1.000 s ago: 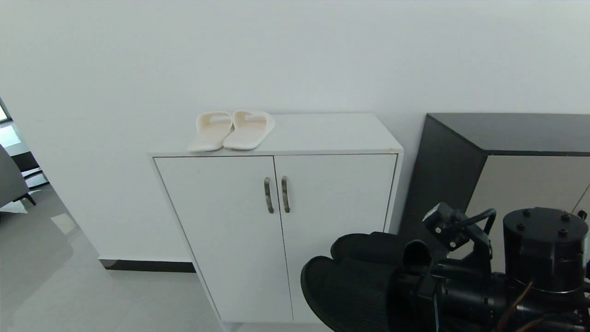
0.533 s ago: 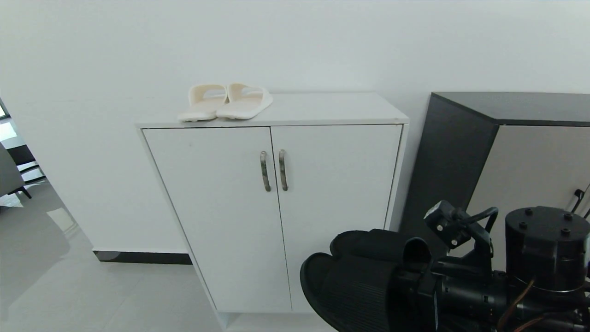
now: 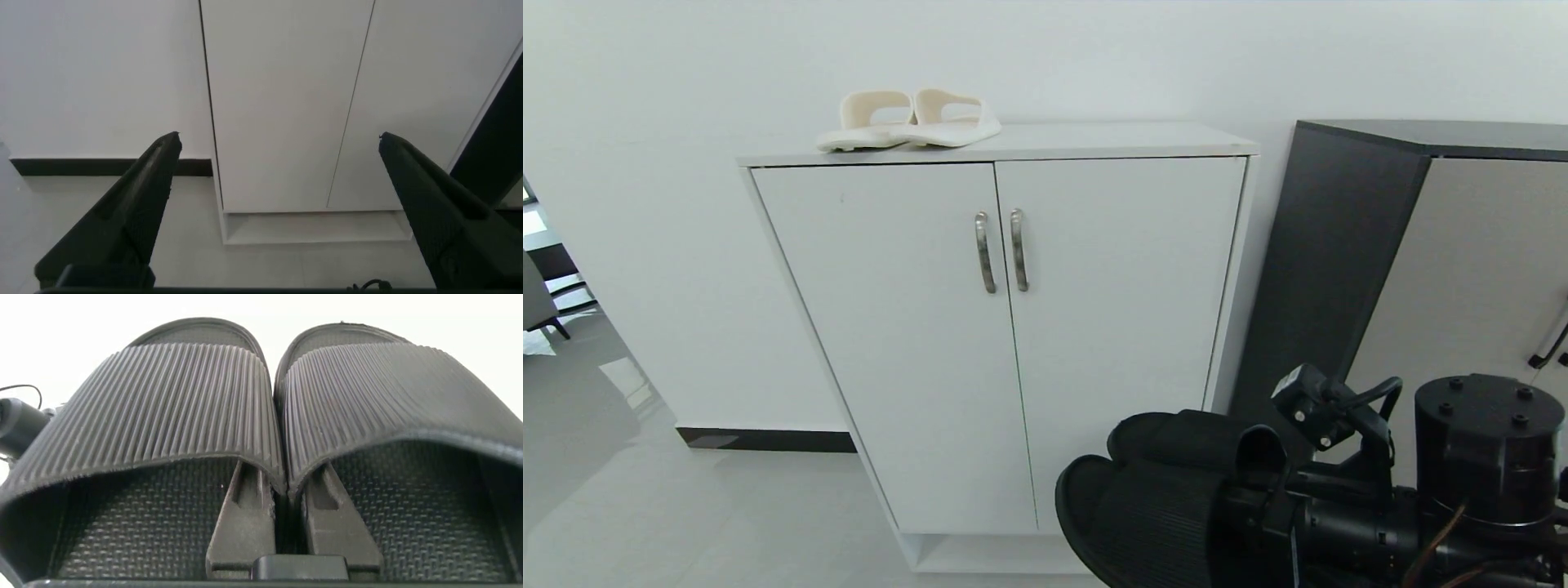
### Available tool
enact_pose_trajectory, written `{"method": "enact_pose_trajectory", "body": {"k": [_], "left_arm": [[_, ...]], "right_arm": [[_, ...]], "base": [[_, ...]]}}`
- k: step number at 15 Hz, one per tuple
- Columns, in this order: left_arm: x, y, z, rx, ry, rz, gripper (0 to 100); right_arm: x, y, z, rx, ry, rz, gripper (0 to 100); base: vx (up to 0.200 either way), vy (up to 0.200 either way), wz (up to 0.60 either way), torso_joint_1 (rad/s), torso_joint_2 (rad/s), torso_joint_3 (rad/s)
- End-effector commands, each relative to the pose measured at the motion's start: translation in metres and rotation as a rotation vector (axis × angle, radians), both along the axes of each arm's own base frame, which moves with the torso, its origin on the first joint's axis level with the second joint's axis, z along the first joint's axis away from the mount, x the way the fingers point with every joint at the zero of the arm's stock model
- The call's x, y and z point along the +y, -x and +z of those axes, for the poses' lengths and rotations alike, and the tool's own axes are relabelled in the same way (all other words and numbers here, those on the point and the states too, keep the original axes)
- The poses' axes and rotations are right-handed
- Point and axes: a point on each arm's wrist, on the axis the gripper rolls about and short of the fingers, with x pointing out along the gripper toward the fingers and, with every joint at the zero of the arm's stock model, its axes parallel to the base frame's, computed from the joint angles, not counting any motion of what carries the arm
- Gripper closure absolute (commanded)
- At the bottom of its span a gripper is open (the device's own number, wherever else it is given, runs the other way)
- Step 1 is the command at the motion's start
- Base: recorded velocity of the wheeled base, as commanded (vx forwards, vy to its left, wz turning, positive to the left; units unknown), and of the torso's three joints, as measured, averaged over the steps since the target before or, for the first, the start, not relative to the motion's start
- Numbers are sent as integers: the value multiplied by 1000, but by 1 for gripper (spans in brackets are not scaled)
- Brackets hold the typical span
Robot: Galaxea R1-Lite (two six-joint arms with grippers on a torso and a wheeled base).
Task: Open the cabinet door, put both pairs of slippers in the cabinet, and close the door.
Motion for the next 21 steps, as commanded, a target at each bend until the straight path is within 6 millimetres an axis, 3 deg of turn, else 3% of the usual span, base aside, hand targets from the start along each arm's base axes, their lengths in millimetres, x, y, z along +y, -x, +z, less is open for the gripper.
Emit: {"method": "enact_pose_trajectory", "body": {"k": [1,5,9,13,14,15,16,19,21], "left_arm": [[0,0,0,1,0,1,0],[0,0,0,1,5,2,0],[0,0,0,1,-3,2,0],[0,-4,5,43,-73,-16,0],[0,-12,46,29,-55,-35,0],[-2,-22,104,-74,86,-155,0],[-6,-34,134,-73,98,-343,0],[-21,-76,157,53,102,-684,0],[-26,-83,165,49,101,-868,0]], "right_arm": [[2,-2,-9,12,23,2,100],[1,-1,-10,5,22,4,100],[-4,4,-13,-16,1,6,100],[-6,10,-6,-65,-31,18,100],[-6,11,-5,-73,-31,20,100],[-7,11,-5,-72,-30,20,100],[-6,10,-5,-73,-31,20,100],[-4,8,-7,-67,-23,20,100],[-4,8,-8,-65,-20,19,100]], "base": [[0,0,0,-41,129,95],[0,0,0,-6,33,21],[200,0,0,-5,4,8],[0,0,0,0,0,0],[0,0,0,0,0,0],[0,0,0,0,0,0],[0,0,0,0,0,0],[0,0,0,0,0,0],[0,0,0,0,0,0]]}}
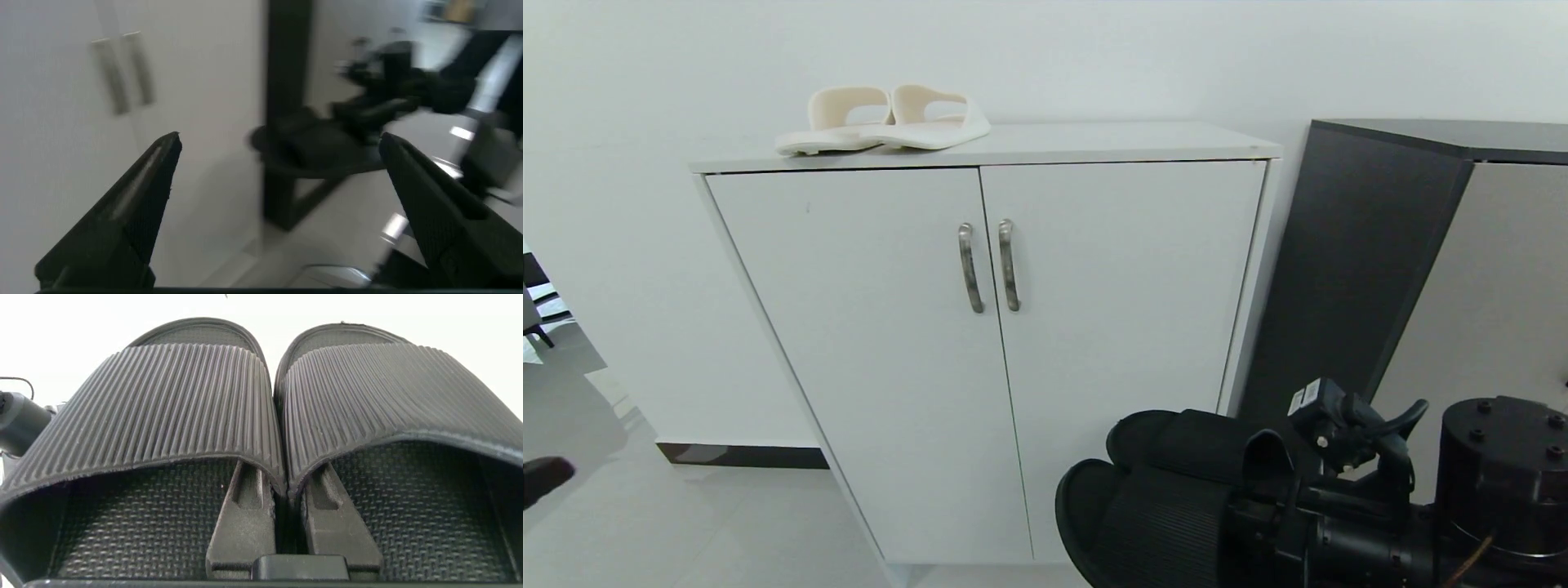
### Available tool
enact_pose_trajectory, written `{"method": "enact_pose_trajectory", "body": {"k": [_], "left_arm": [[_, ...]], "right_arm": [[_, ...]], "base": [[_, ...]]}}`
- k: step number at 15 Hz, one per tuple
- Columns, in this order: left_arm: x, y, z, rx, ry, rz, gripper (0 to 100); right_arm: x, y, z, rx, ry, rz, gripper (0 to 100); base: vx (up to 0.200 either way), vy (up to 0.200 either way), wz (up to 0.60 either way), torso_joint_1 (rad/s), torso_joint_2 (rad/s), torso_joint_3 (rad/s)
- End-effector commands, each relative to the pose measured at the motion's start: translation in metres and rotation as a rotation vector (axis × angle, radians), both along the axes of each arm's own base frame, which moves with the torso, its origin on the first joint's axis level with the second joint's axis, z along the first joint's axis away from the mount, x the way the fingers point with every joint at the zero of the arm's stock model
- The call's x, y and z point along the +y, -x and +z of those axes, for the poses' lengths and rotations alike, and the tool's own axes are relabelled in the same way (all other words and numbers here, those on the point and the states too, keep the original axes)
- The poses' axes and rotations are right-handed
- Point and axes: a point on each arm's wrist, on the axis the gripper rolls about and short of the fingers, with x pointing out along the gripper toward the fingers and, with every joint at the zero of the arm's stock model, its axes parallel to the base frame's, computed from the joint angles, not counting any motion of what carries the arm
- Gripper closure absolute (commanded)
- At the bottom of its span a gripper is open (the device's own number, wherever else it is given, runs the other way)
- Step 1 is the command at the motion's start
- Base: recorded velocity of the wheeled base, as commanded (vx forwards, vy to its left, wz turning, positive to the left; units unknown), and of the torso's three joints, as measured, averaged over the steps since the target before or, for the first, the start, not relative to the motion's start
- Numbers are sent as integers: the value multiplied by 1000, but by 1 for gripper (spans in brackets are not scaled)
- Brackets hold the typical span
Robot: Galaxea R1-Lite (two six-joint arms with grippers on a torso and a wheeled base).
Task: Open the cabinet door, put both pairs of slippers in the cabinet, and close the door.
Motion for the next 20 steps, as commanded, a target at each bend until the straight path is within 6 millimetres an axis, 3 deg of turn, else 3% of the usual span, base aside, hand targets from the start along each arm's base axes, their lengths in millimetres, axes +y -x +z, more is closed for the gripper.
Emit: {"method": "enact_pose_trajectory", "body": {"k": [1,4,8,13,15,17,20], "left_arm": [[-11,-37,25,82,5,-205,0],[-25,-55,41,192,66,-358,0],[-49,-109,40,213,98,-245,0],[-76,-159,45,284,145,-291,0],[-81,-171,45,293,142,-286,0],[-84,-201,41,315,139,-245,0],[-89,-219,38,302,144,-216,0]], "right_arm": [[2,-1,-1,1,2,4,100],[3,-1,0,1,0,5,100],[4,-2,-3,8,10,4,100],[5,-3,-3,9,10,2,100],[5,-3,-3,8,8,2,100],[5,-3,-3,8,8,2,100],[5,-3,-3,7,9,3,100]], "base": [[0,0,0,0,0,0],[0,0,0,0,0,0],[0,0,0,0,0,0],[0,0,0,0,0,0],[0,0,0,0,0,0],[0,0,0,0,0,0],[0,0,0,0,0,0]]}}
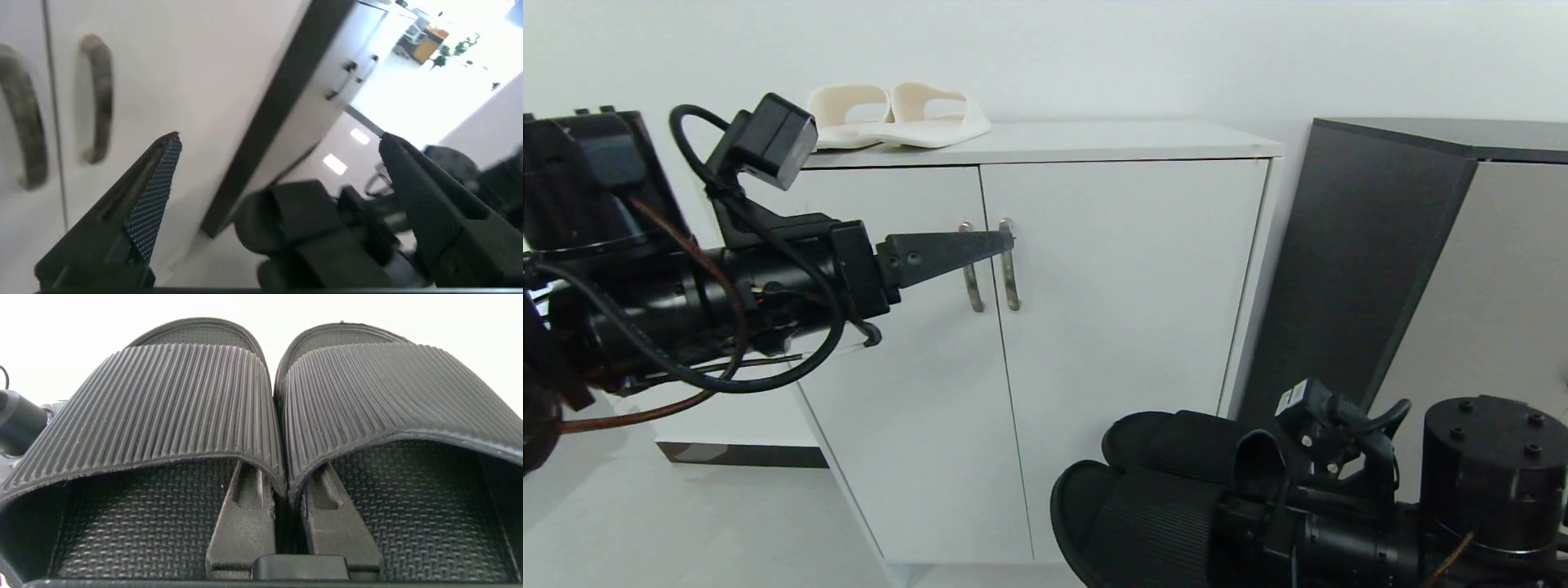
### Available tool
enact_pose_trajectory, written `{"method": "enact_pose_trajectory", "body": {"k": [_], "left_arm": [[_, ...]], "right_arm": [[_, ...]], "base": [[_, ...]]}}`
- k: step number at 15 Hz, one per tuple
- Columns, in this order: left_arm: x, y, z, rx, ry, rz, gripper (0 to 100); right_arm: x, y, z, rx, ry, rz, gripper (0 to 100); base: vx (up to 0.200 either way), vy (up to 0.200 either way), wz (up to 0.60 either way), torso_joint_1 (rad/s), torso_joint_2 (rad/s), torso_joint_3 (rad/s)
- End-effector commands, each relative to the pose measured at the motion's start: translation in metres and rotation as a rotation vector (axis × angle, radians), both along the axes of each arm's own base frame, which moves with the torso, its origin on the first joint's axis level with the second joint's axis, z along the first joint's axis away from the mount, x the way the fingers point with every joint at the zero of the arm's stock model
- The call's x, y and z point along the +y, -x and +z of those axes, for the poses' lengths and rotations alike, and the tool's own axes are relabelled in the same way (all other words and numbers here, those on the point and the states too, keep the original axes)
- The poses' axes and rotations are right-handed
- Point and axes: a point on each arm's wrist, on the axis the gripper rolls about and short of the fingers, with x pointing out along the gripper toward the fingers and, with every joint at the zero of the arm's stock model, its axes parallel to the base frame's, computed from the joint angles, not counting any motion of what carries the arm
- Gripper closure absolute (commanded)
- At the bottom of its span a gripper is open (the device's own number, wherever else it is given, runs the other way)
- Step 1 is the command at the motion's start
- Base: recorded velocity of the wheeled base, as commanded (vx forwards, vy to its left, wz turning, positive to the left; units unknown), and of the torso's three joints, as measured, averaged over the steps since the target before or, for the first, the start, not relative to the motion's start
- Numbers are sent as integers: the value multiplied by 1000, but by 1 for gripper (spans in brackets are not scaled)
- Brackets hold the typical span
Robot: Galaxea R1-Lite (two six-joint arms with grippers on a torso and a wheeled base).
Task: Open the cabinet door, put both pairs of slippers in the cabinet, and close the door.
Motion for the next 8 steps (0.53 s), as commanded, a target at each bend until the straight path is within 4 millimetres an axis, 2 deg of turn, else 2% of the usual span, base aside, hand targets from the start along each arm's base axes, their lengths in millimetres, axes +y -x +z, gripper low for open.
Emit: {"method": "enact_pose_trajectory", "body": {"k": [1,8], "left_arm": [[-8,-27,-15,23,-34,48,0],[-13,-62,-27,9,-80,160,0]], "right_arm": [[0,0,-1,1,2,1,100],[1,-1,-1,2,3,1,100]], "base": [[0,0,0,0,0,0],[0,0,0,0,0,0]]}}
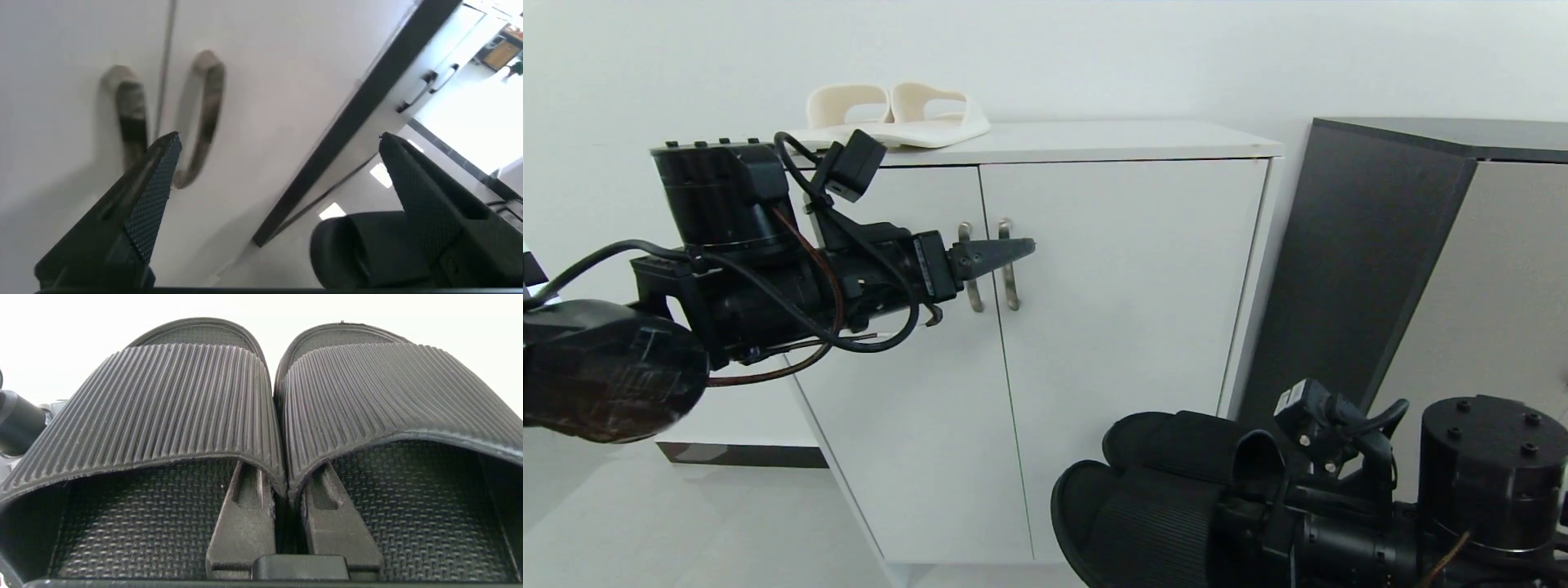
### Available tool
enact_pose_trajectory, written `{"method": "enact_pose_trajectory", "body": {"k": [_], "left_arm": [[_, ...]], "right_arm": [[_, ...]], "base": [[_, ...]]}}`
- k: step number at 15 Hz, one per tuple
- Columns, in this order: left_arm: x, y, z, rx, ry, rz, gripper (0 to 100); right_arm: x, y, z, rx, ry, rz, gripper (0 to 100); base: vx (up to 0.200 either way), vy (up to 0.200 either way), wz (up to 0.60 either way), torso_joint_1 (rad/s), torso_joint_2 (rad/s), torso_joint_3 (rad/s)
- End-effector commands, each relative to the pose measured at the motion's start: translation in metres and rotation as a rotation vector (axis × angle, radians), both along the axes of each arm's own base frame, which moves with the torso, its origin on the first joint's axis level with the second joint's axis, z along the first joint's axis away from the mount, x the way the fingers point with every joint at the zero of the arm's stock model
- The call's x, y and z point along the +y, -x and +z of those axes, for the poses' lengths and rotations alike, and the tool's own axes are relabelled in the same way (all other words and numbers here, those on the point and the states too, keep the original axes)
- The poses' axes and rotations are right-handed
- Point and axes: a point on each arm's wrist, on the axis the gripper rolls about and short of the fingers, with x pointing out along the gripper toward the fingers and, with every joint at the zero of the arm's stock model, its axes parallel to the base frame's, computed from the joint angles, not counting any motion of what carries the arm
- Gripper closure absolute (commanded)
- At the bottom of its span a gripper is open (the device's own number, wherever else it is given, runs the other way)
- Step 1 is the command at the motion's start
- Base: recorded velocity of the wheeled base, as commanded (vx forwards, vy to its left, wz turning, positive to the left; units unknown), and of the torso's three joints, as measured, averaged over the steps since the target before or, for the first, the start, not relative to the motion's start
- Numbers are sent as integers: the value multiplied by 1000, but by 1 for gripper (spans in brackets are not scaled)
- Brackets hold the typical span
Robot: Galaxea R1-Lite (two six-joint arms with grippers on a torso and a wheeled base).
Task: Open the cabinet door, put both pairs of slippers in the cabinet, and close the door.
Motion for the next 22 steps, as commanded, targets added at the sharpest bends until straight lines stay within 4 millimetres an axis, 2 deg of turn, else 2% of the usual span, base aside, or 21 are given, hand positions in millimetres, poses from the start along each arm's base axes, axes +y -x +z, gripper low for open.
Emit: {"method": "enact_pose_trajectory", "body": {"k": [1,4,13,14,20,22], "left_arm": [[-4,-13,-7,19,-7,12,0],[-7,-23,-12,30,-14,30,0],[-13,-31,-22,53,-29,20,0],[-13,-31,-22,53,-29,22,100],[-11,-28,-24,59,-33,26,100],[-7,-14,-18,48,-29,25,100]], "right_arm": [[0,0,0,1,1,1,100],[1,-1,-1,4,4,1,100],[2,-2,-3,10,9,1,100],[3,-2,-4,11,10,1,100],[0,1,-5,21,7,35,100],[-4,8,-4,34,-12,116,100]], "base": [[0,0,0,0,0,0],[0,0,0,0,0,0],[0,0,0,0,0,0],[0,0,0,0,0,0],[0,0,0,0,0,0],[0,0,0,0,0,0]]}}
